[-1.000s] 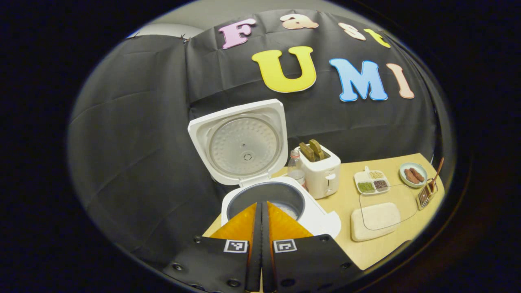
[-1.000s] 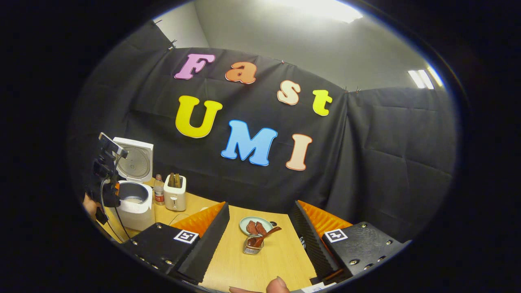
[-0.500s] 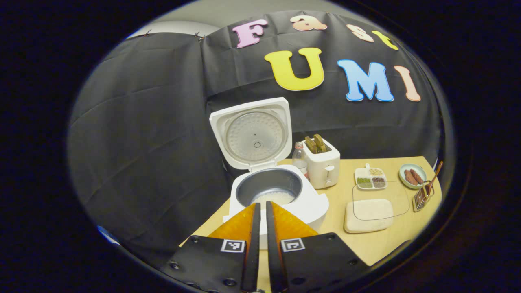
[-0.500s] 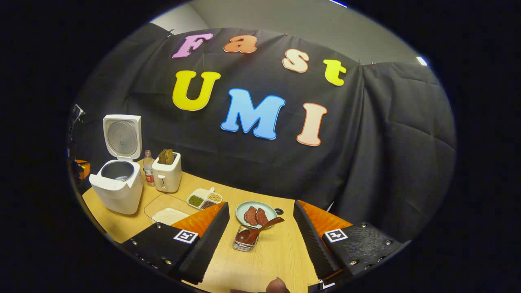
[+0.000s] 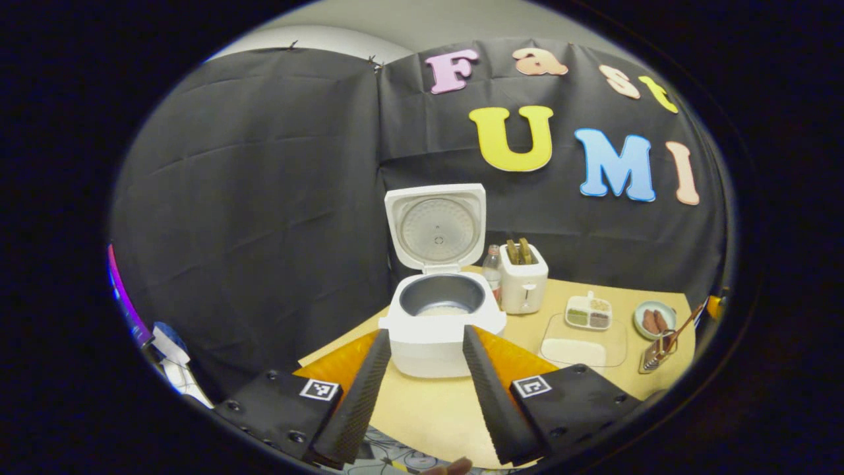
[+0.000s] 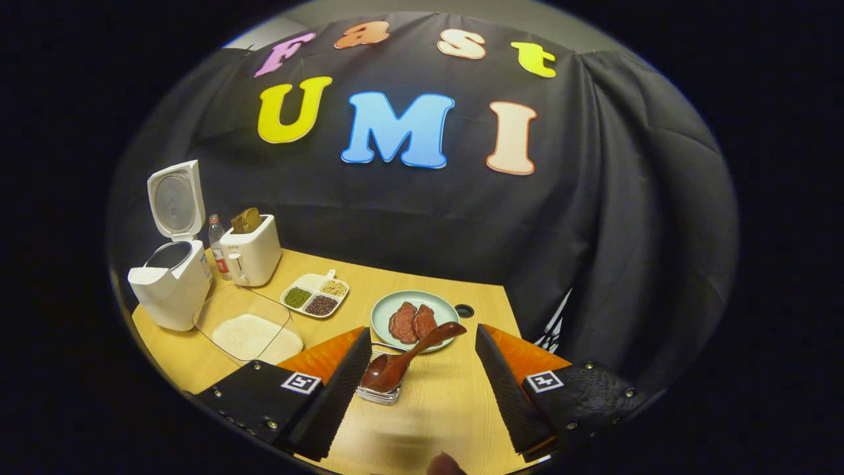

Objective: Close the left gripper, press the button to open the rice cooker; take a wooden spoon from the chopstick holder with the right hand, scoop a spoonful of rice and pour it into the rice cooker, then put the wooden spoon back into the chopstick holder.

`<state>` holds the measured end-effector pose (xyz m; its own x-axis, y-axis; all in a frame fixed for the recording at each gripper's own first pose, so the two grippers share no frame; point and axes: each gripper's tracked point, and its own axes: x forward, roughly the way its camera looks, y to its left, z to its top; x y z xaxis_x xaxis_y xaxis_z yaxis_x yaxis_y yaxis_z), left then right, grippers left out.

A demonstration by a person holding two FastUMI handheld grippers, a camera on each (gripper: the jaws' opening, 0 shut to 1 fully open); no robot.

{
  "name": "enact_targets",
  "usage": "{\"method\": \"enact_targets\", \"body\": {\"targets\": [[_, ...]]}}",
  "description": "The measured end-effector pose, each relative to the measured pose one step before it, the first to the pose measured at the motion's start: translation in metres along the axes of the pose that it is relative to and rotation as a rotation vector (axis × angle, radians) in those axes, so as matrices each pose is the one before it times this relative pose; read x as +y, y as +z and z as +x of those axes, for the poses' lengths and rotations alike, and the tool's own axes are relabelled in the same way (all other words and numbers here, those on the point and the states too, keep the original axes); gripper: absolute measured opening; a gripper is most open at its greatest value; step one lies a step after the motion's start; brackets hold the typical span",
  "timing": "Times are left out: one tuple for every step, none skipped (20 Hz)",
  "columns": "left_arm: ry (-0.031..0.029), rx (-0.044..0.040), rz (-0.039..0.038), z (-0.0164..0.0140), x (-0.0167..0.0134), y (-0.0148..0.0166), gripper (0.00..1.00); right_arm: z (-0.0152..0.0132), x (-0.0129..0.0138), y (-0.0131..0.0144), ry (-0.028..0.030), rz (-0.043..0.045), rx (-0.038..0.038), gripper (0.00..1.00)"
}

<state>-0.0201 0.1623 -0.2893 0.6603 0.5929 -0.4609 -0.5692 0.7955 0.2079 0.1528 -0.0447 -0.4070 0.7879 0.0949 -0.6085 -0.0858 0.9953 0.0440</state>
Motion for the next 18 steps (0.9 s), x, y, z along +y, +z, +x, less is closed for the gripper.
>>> {"method": "enact_targets", "body": {"targets": [[0.007, 0.00414, 0.00659, -0.00953, -0.00098, 0.00043, 0.78, 0.01166, -0.00291, -0.00873, -0.00404, 0.0208, 0.0214, 0.97], [0.00562, -0.00282, 0.00838, -0.008, -0.00014, 0.00077, 0.81, 0.01235, -0.00276, -0.00749, -0.00018, 0.02451, 0.01563, 0.97], [-0.00006, -0.01042, 0.00518, -0.00809, -0.00273, 0.00383, 0.83, 0.0138, -0.00112, -0.00655, 0.00719, 0.02514, 0.01616, 0.97], [-0.0048, -0.00217, 0.00366, -0.00847, -0.00338, 0.00186, 0.86, 0.01216, -0.0005, -0.00723, 0.00178, 0.0213, 0.02459, 0.97], [-0.01463, 0.00018, 0.00266, -0.00742, -0.00555, 0.0001, 0.83, 0.01306, -0.00269, -0.00465, 0.00165, 0.02848, 0.01357, 0.96], [-0.01113, -0.00011, 0.00769, -0.00664, -0.00534, 0.00175, 0.83, 0.01098, -0.00198, -0.00264, -0.0006, 0.0382, 0.01312, 0.95], [-0.00365, -0.00415, 0.01048, -0.00514, -0.0008, 0.00224, 0.8, 0.01077, -0.00172, -0.00261, 0.00216, 0.04493, 0.02041, 0.95], [-0.00133, 0.00061, 0.00976, -0.00314, -0.00089, 0.00228, 0.83, 0.00712, -0.00092, -0.00647, 0.01463, 0.05093, 0.02087, 0.9], [-0.00551, -0.00178, 0.0032, -0.00404, -0.00219, 0.00239, 0.83, 0.00678, 0.00247, -0.00088, 0.01943, 0.04812, 0.01494, 0.86], [-0.00682, -0.00269, 0.00502, -0.00299, -0.00355, 0.0022, 0.8, 0.00823, -0.00133, -0.00069, -0.00221, 0.03135, 0.01255, 0.87], [-0.00089, 0.00619, 0.01244, -0.00274, -0.0012, -0.00218, 0.8, 0.01065, -0.00166, -0.0021, 0.00177, 0.02154, 0.00939, 0.88], [0.00179, 0.00367, 0.00955, -0.00256, -0.00036, -0.0005, 0.83, 0.00308, 0.00249, 0.00051, 0.01321, 0.02394, 0.01227, 0.78], [0.00561, -0.00291, 0.00197, -0.00337, 0.00173, 0.00189, 0.83, 0.00406, 0.00151, -0.0009, 0.01142, 0.01817, 0.00732, 0.69], [0.00349, -0.00293, -0.00633, -0.00271, 0.0008, -0.00026, 0.8, 0.00221, 0.00325, -0.00149, 0.01452, 0.00996, 0.00902, 0.71], [0.00121, 0.00694, -0.00641, -0.00225, -0.00006, -0.00181, 0.85, 0.00233, 0.00266, -0.00119, 0.01312, 0.00849, 0.00708, 0.71], [0.00058, 0.00869, -0.00218, -0.00099, -0.00127, -0.00491, 0.84, -0.00062, 0.0002, -0.00099, 0.00861, 0.00793, 0.00328, 0.71], [0.00319, 0.01203, 0.00271, -0.00209, 0.00133, -0.00476, 0.84, 0.00036, 0.00197, 0.0032, 0.00576, 0.00817, -0.00717, 0.71], [0.00179, 0.0055, 0.00057, 0.00003, 0.0006, -0.00247, 0.83, -0.00042, 0.001, 0.00225, 0.00321, 0.01104, -0.00725, 0.71]]}}
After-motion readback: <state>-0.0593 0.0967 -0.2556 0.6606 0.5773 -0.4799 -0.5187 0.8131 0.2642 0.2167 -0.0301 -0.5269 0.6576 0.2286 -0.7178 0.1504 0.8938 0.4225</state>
